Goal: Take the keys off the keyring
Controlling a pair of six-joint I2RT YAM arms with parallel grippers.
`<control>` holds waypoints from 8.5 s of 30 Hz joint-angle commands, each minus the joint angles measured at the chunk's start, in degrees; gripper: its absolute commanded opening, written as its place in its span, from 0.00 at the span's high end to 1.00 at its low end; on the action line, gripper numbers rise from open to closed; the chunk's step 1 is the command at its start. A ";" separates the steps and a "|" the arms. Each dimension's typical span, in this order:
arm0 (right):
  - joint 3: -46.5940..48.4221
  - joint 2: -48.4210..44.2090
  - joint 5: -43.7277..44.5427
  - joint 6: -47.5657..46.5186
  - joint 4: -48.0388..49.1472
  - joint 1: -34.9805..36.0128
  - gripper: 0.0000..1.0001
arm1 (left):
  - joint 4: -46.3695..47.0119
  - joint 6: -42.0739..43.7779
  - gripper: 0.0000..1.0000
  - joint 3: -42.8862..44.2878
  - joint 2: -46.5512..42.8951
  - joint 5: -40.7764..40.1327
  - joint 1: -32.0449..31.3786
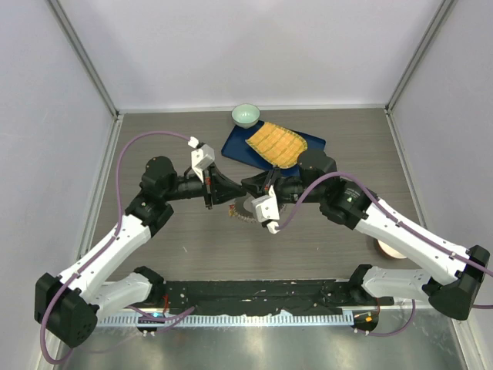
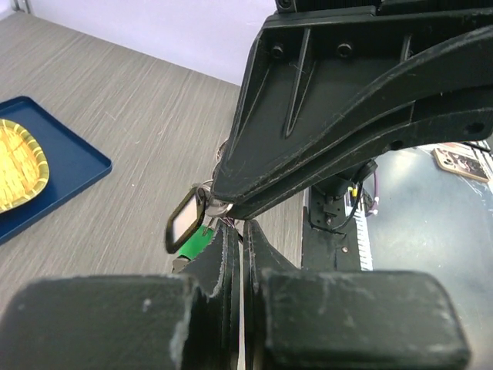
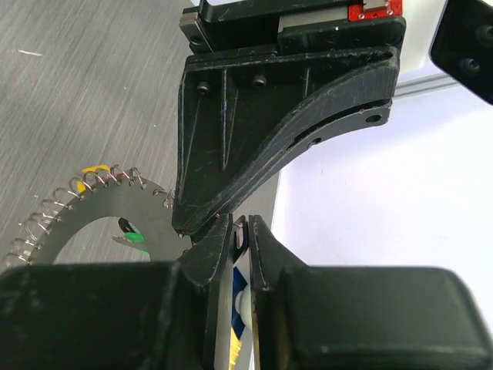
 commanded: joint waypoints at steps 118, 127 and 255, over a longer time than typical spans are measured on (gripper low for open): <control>-33.44 -22.89 8.22 66.36 39.54 4.12 0.99 | 41.63 -21.18 1.00 -1.02 3.63 22.19 -3.60; -31.94 -26.84 13.84 64.87 34.72 4.21 0.87 | 40.93 -19.86 1.00 -1.29 4.16 22.02 -3.60; -17.96 -20.52 22.63 37.10 15.46 5.35 0.99 | -3.99 12.57 1.00 5.57 2.49 22.02 -5.09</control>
